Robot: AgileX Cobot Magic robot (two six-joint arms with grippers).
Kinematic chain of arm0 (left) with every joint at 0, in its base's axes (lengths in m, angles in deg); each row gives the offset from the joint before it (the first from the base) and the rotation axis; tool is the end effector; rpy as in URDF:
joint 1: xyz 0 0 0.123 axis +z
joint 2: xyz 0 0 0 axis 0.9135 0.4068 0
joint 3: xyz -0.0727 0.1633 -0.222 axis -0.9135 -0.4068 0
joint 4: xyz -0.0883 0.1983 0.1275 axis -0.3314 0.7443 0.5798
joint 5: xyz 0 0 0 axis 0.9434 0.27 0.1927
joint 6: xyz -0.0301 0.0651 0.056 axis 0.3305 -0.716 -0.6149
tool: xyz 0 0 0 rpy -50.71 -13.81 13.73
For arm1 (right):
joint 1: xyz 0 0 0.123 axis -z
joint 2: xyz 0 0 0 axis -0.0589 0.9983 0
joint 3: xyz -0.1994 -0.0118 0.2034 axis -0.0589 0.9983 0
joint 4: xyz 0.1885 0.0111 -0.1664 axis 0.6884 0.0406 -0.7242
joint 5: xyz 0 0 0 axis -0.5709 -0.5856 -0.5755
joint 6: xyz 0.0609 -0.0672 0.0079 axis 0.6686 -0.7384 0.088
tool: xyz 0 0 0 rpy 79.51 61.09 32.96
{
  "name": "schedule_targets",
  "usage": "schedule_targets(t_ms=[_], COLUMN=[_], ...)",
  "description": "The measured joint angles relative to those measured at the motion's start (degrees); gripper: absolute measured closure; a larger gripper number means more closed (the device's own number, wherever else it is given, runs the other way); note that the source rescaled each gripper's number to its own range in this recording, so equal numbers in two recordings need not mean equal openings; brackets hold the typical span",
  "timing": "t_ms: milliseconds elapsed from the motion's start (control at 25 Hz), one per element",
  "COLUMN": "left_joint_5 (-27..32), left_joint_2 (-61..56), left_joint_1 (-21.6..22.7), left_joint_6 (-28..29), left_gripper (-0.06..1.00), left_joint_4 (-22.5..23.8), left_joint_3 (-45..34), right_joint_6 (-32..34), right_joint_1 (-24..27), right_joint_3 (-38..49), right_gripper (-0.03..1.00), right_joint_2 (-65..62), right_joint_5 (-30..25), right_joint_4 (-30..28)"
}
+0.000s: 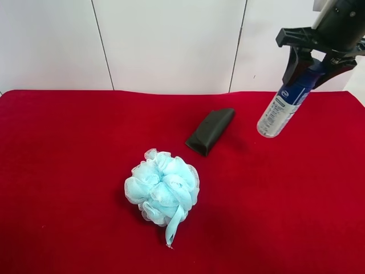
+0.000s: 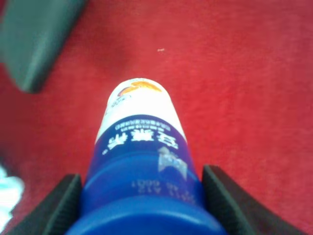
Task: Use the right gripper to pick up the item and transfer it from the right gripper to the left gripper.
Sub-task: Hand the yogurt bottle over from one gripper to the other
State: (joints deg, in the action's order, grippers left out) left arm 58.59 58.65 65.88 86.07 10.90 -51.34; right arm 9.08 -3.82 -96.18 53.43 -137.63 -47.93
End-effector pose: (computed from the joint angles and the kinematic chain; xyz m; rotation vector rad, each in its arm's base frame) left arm -0.0073 -0.0039 0.2798 0.0131 2.0345 -0.0543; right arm 0.3187 0.0530 0.3246 -0.0756 2.8436 0.2473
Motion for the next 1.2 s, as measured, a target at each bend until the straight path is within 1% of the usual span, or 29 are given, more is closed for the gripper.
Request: schedule_targets(t_ms=[160,240,360,480,600,800,1000,1080,1200], left_joint_5=[0.0,0.0,0.0,0.0,0.0,0.4,1.9,2.2,3.1], left_joint_2=[0.0,0.0,0.0,0.0,0.0,1.1,8.9,11.9,15.7], left_joint_1=[0.0,0.0,0.0,0.0,0.0,0.0,-0.2,-2.1,-6.2], left_joint_6=[0.0,-0.1,-1.4,-4.4,-7.4,-11.8,-17.8,-18.5,-18.7], left_gripper=[-0.06,-0.06,-0.06,-0.06,-0.06,-0.06,-0.06,-0.06,-0.06], left_joint_4=[0.0,-0.2,-1.6,-4.5,-7.0,-9.8,-12.9,-13.6,-13.0], left_joint_3=[0.0,0.0,0.0,0.0,0.0,1.0,5.0,6.0,7.5], right_joint_6=[-2.3,-3.0,-3.5,-3.9,-5.4,-9.0,-11.6,-12.7,-13.7], right_joint_1=[-0.5,-1.9,-5.6,-8.9,-10.7,-11.1,-11.1,-11.1,-11.1], right_joint_3=[0.0,0.0,0.0,0.0,0.0,0.0,0.0,0.0,0.0], right_gripper=[0.97,0.97,0.97,0.97,0.97,0.97,0.97,0.97,0.97], right_joint_2=[-0.8,-0.9,-1.0,-1.0,-1.0,-1.0,-1.0,-1.0,-1.0], right_joint_5=[-0.6,-0.6,-0.6,-0.6,-0.6,-0.6,-0.4,-0.4,-0.1], right_joint_4=[5.0,5.5,5.9,7.1,9.9,14.8,18.7,19.9,21.7])
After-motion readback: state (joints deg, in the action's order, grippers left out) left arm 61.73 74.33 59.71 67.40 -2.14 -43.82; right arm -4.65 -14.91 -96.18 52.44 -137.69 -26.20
